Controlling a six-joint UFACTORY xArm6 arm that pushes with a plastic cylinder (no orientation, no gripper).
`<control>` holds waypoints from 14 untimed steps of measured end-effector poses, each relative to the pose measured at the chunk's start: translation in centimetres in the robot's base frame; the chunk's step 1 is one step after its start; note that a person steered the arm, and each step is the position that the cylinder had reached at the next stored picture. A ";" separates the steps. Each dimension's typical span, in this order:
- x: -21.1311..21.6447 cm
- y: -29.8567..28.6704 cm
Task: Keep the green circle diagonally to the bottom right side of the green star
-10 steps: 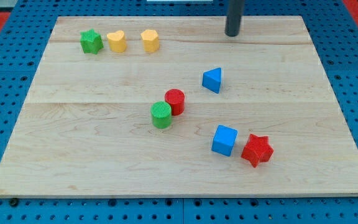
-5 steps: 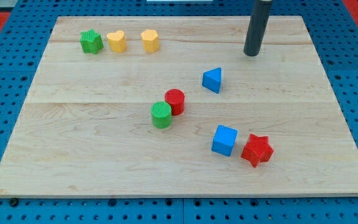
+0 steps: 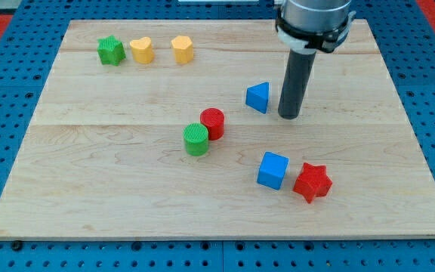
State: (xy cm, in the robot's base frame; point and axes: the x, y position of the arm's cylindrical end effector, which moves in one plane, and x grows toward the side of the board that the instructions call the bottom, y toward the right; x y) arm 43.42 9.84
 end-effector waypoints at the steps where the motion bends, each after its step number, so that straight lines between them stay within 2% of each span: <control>1: 1.6 -2.5; 5: 4.2 -14.6; 8: 8.9 -17.2; 12: -0.6 -19.4; 14: 1.4 -23.0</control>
State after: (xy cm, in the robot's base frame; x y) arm 44.80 -13.13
